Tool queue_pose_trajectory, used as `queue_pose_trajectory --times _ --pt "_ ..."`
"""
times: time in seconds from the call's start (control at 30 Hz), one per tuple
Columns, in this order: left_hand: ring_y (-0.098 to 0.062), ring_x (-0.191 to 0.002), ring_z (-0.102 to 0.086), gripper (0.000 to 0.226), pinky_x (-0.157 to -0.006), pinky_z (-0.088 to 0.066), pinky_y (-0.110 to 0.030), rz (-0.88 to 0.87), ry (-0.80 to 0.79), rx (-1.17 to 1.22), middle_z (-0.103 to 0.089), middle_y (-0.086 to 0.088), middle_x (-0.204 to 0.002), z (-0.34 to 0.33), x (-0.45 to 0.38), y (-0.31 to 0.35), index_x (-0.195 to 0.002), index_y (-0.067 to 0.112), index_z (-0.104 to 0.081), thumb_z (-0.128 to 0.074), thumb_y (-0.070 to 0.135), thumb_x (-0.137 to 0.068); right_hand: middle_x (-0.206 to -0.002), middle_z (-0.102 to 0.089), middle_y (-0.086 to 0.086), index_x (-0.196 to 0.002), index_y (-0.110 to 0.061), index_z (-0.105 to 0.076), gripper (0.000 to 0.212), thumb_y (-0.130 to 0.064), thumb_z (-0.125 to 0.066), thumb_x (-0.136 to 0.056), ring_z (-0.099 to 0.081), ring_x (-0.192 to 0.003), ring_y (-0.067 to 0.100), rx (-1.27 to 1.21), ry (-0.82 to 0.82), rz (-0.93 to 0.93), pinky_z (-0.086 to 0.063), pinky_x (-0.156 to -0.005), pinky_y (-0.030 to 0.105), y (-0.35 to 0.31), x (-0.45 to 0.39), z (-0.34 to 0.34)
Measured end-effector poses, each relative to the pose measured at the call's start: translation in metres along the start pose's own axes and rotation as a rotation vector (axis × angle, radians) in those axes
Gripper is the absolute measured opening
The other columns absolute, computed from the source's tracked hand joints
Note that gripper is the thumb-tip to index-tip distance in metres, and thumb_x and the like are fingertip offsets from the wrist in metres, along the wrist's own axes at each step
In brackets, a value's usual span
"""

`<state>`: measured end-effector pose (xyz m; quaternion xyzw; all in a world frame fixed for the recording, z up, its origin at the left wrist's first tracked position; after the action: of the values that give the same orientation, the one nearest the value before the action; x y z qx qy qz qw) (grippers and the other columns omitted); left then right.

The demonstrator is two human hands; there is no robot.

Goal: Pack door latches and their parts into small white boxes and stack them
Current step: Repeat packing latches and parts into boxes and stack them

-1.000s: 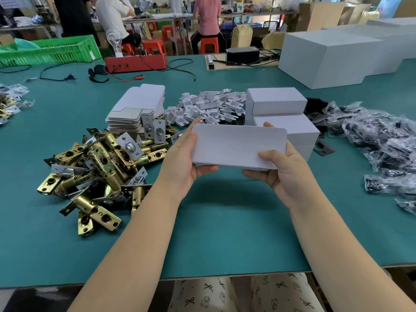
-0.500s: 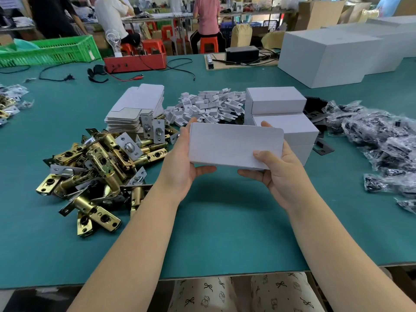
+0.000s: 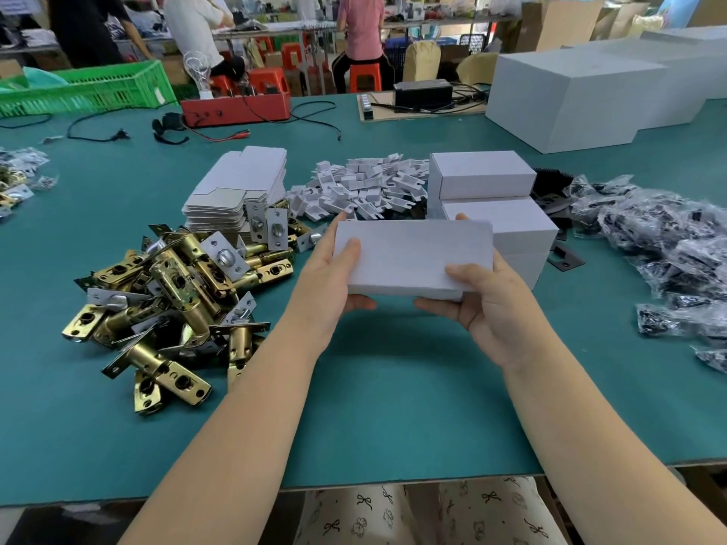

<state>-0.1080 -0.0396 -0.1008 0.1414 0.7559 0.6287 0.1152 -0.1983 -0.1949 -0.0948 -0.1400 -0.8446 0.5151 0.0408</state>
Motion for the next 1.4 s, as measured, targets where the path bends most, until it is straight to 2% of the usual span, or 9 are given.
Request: queue_pose_trajectory --times 0.1,0.37,0.47,0.57,0.73,0.93,1.13,1.3,1.4 --pt "-0.013 -0.066 -0.055 0.026 -0.038 -0.042 -0.021 0.16 0.078 0.082 -0.056 -0.004 -0.093 0.003 0.001 -0.002 -0.124 0.019 -0.053 -0.052 0.027 -0.099 -0.097 -0.07 -0.005 -0.118 -0.027 -0.058 0.037 -0.04 -0.05 -0.085 -0.067 -0.086 0.015 -0.086 -0.072 0.006 -0.057 -0.068 0.033 -0.008 0.001 -0.006" --pt "-0.015 -0.042 -0.057 0.016 -0.029 -0.033 -0.012 0.502 -0.05 0.105 -0.063 -0.011 -0.074 -0.001 0.011 -0.009 -0.09 0.011 -0.064 -0.048 0.013 -0.093 -0.127 -0.06 0.002 -0.126 -0.017 -0.056 0.041 -0.028 -0.055 -0.086 -0.054 -0.119 0.01 0.508 -0.142 0.32 -0.04 -0.097 0.023 -0.006 0.02 -0.024" --pt "-0.019 -0.053 -0.062 0.019 -0.033 -0.035 -0.013 0.455 -0.018 -0.147 -0.066 -0.005 -0.068 0.0 0.011 -0.011 -0.074 0.016 -0.071 -0.061 0.02 -0.089 -0.123 -0.063 -0.012 -0.122 -0.041 -0.054 0.037 -0.032 -0.059 -0.086 -0.053 -0.122 0.006 0.514 -0.187 0.315 -0.042 -0.102 0.026 -0.004 0.021 -0.024" --pt "-0.019 -0.058 -0.068 0.019 -0.041 -0.048 -0.02 0.377 0.013 -0.195 -0.072 -0.006 -0.073 -0.003 0.01 -0.009 -0.083 0.021 -0.068 -0.054 0.029 -0.092 -0.088 -0.072 -0.009 -0.093 -0.027 -0.063 0.01 -0.028 -0.056 -0.086 -0.061 -0.086 0.001 0.551 0.01 0.399 -0.048 -0.077 0.02 -0.008 0.022 -0.02" --pt "-0.023 -0.078 -0.069 0.029 -0.071 -0.058 -0.032 0.22 0.016 -0.164 -0.075 -0.007 -0.093 -0.008 0.008 0.0 -0.114 0.018 -0.062 -0.054 0.036 -0.092 -0.056 -0.049 -0.014 -0.068 -0.023 -0.049 0.024 -0.035 -0.051 -0.088 -0.041 -0.056 -0.002 0.622 0.296 0.514 -0.031 -0.052 0.013 -0.016 0.024 -0.008" --pt "-0.01 -0.095 -0.067 0.054 -0.08 -0.057 -0.035 -0.017 -0.145 -0.15 -0.06 0.005 -0.122 -0.015 0.02 0.01 -0.113 0.037 -0.06 -0.07 0.054 -0.062 -0.072 -0.062 -0.028 -0.081 -0.034 -0.055 0.009 -0.038 -0.051 -0.088 -0.053 -0.069 -0.01 0.596 0.285 0.49 -0.038 -0.062 0.007 -0.016 0.021 -0.009" --pt "-0.016 -0.109 -0.06 0.051 -0.094 -0.048 -0.033 -0.268 -0.309 -0.296 -0.061 0.005 -0.127 -0.026 0.033 0.016 -0.12 0.038 -0.059 -0.066 0.051 -0.071 -0.075 -0.063 -0.027 -0.083 -0.034 -0.055 0.014 -0.048 -0.053 -0.085 -0.054 -0.07 -0.009 0.621 0.222 0.486 -0.04 -0.064 0.01 -0.015 0.02 -0.012" --pt "-0.003 -0.114 -0.06 0.035 -0.091 -0.045 -0.014 -0.183 -0.33 -0.106 -0.07 0.014 -0.114 -0.036 0.035 0.016 -0.104 0.035 -0.071 -0.047 0.051 -0.084 -0.094 -0.065 0.005 -0.102 -0.025 -0.058 0.034 -0.049 -0.035 -0.094 -0.058 -0.089 0.023 0.724 0.027 0.511 -0.047 -0.081 0.044 -0.008 0.023 -0.022" --pt "-0.008 -0.115 -0.06 0.039 -0.096 -0.044 -0.021 -0.196 -0.275 -0.057 -0.071 0.011 -0.113 -0.033 0.033 0.014 -0.108 0.03 -0.067 -0.044 0.053 -0.085 -0.102 -0.065 -0.011 -0.108 -0.04 -0.057 0.028 -0.045 -0.032 -0.097 -0.059 -0.099 0.016 0.687 0.0 0.505 -0.047 -0.088 0.045 -0.008 0.02 -0.023"
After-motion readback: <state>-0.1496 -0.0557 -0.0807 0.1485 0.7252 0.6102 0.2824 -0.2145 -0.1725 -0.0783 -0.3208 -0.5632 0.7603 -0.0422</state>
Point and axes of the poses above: each hand's wrist, its own x-axis away from the middle knuckle, its own z-axis out of the back of the hand, y = z × x, the point moved 4 cm from there along -x, towards the middle knuckle
